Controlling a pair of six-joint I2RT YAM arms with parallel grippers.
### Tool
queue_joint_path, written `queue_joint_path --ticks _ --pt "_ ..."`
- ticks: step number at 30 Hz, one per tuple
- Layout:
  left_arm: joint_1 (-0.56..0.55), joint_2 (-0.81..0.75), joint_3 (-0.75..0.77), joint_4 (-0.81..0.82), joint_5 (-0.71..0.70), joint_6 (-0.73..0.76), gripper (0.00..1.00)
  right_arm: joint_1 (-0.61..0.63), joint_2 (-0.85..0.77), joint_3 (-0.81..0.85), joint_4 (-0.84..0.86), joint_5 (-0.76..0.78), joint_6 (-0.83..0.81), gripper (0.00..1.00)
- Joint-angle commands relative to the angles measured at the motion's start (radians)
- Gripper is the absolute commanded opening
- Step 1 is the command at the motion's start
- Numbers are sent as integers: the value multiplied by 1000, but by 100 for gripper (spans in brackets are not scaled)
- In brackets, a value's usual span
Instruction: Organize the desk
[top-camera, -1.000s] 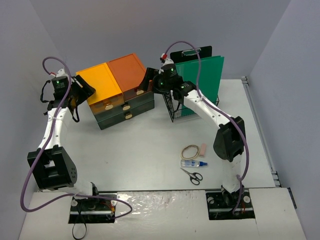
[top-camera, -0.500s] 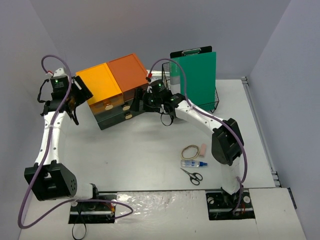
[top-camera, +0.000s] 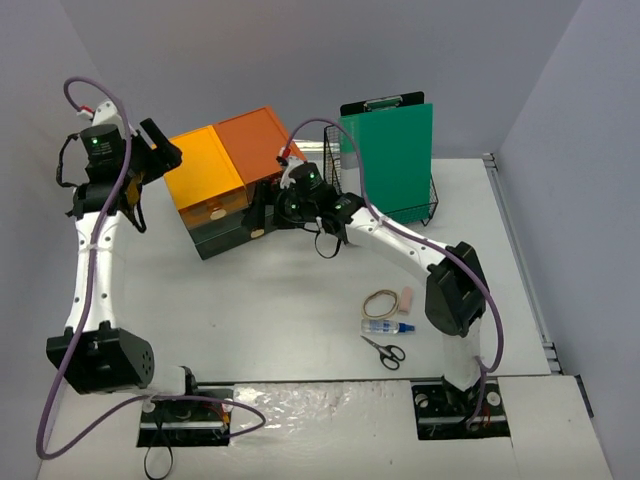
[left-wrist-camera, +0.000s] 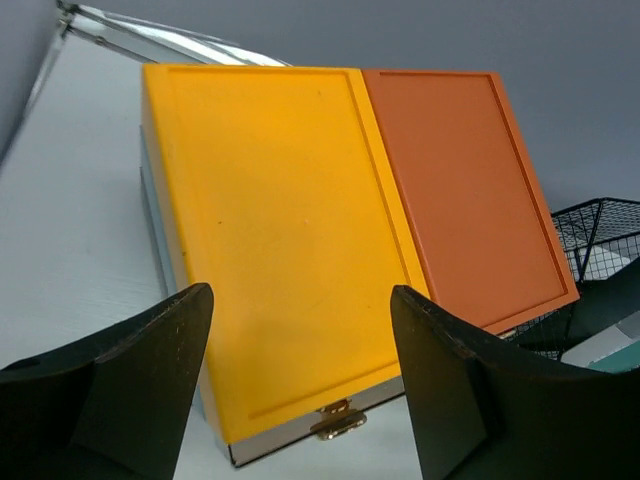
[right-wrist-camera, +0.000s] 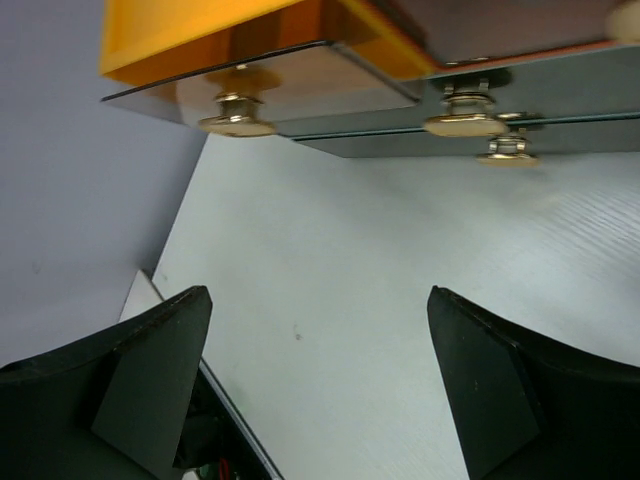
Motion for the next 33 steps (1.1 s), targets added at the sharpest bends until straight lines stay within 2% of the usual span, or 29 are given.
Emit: queue_joint_path --ticks 1,6,13,20,30,33 --pt "-5 82 44 158 205 -46 68 50 -25 59 139 -69 15 86" --pt "-12 156 32 327 410 -120 67 77 8 84 155 -77 17 84" --pt "-17 203 16 460 501 -194 67 93 44 85 200 -74 48 82" --pt "-6 219 -81 513 511 -231 67 90 116 106 286 -92 93 82" --pt "9 238 -148 496 485 -216 67 66 141 129 429 -97 196 82" --pt "9 233 -166 467 447 -215 67 49 144 88 541 -72 290 79"
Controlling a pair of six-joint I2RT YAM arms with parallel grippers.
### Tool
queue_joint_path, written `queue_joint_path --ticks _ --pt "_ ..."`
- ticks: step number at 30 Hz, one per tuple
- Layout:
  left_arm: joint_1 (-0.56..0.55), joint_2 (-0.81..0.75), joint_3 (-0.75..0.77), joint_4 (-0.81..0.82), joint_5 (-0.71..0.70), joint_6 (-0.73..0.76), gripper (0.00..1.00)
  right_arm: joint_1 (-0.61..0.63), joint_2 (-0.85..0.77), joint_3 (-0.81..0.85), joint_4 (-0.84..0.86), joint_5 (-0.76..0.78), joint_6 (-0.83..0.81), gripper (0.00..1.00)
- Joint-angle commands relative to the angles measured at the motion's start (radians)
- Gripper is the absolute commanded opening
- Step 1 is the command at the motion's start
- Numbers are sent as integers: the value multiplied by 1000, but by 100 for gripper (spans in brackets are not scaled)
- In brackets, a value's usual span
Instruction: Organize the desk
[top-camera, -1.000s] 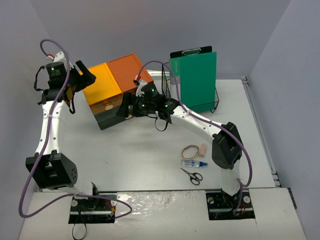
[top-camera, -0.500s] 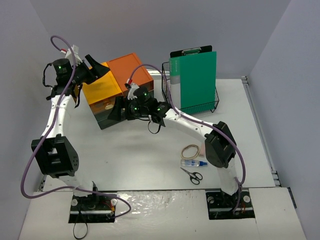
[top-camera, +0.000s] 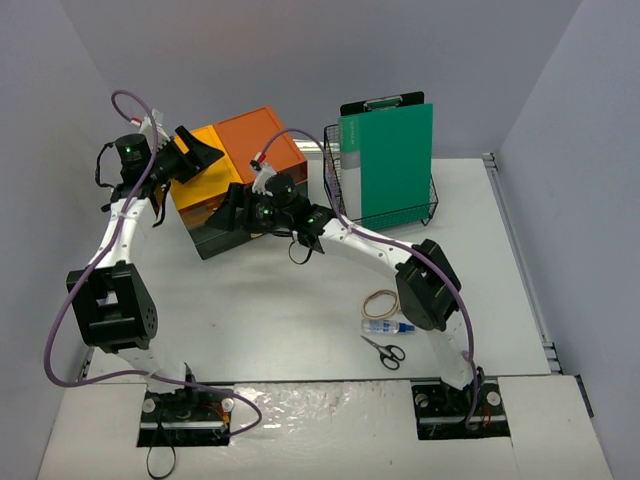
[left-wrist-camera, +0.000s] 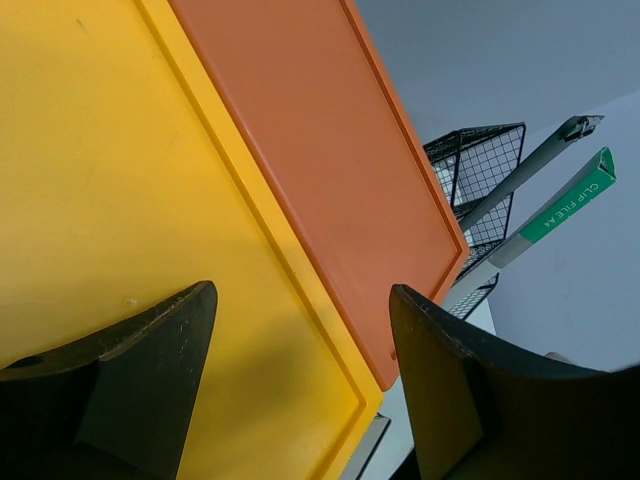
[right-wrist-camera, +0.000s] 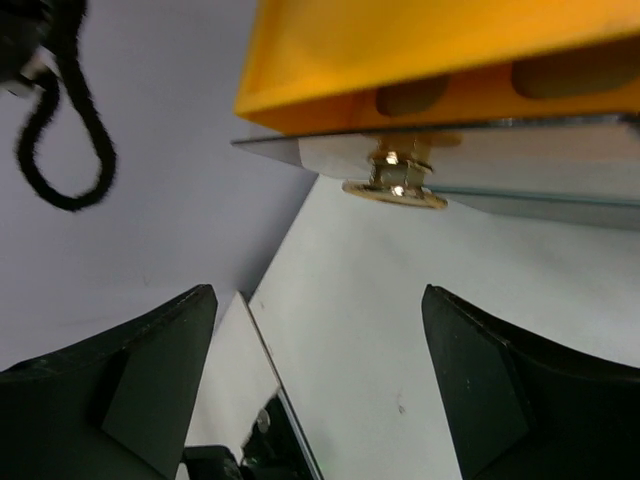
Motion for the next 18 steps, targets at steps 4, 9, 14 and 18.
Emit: queue_joint_path --ticks 4,9,14,18 --pt "10 -33 -41 -40 -69 14 67 -44 7 -38 427 52 257 76" --pt "10 -38 -34 -133 -74 46 67 -43 64 -107 628 83 417 73" --pt "12 -34 -4 -192 -73 75 67 -33 117 -142 779 93 568 70" --pt "15 -33 20 -217 -65 91 67 -14 118 -150 785 121 583 69"
